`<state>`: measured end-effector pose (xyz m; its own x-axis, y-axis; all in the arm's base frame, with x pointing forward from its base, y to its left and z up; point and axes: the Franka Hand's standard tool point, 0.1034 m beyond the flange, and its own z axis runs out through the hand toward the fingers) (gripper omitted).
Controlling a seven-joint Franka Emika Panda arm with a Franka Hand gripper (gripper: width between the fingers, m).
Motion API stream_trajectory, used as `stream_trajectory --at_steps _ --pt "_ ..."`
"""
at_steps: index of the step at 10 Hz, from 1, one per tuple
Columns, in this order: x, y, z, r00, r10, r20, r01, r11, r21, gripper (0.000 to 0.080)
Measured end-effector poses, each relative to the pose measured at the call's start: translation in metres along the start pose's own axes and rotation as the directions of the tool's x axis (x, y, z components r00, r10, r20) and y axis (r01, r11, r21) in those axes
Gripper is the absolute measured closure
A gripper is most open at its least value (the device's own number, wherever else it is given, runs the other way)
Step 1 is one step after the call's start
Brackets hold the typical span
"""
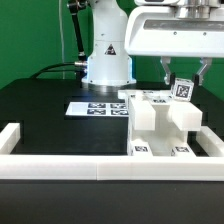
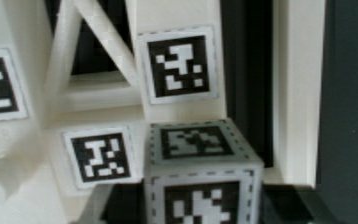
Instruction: Assemble chair
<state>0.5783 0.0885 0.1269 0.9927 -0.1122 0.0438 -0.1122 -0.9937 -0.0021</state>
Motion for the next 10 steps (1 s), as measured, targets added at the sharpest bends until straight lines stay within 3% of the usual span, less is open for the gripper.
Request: stream_trajectory --at_steps 7,9,10 --pt "0.0003 -0.0007 0.0004 0.868 0.496 -0.001 -0.496 0.868 0.008 0.0512" --pt "0.0002 -0.0010 0.0005 0.780 0.625 0.002 -0.625 0.780 0.010 0.0511" --pt "-0.0001 -0.0023 0.0006 0.695 0.719 0.012 -0.719 0.695 0.016 0.0511"
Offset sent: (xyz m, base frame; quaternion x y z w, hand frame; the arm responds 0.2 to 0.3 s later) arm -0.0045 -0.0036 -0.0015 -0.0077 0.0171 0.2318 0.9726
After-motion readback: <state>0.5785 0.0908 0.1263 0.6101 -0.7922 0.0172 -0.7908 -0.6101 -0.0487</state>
